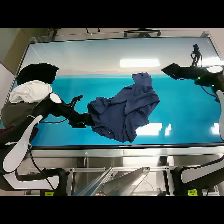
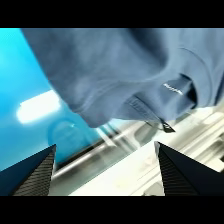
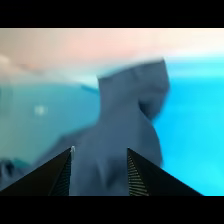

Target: Fold the shirts.

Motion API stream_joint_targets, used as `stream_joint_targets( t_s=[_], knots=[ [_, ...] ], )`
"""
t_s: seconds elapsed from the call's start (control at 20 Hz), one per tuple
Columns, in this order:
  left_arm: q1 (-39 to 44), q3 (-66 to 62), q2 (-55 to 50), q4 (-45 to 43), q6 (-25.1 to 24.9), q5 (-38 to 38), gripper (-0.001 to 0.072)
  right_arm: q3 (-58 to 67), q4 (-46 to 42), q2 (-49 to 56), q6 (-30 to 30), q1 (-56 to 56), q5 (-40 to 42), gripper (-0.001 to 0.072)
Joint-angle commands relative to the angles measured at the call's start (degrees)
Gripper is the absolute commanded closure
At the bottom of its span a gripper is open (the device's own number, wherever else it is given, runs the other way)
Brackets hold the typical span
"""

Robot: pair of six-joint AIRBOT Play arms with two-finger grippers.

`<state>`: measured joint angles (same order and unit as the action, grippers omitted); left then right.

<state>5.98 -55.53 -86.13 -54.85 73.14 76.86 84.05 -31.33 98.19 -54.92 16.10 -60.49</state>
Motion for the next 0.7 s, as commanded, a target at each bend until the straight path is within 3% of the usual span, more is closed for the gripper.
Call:
stream_joint_targets(
  t_s=[0.0, 0.25, 0.65],
  knots=[
    [1.5, 0.0, -0.2, -1.7, 0.9, -4.4, -0.0007, -2.6, -15.7, -1.7, -7.4, 3.2, -15.1, 0.0329],
    [6.8, 0.0, -0.4, -1.2, 0.8, -11.8, 0.0005, -16.1, -15.3, -1.7, -4.9, -2.3, -18.6, 0.0329],
    [4.5, 0.0, -0.6, -0.6, -0.2, -11.7, 0.0011, -24.5, -14.5, -1.7, -3.5, -13.3, -15.8, 0.0330]
  ],
)
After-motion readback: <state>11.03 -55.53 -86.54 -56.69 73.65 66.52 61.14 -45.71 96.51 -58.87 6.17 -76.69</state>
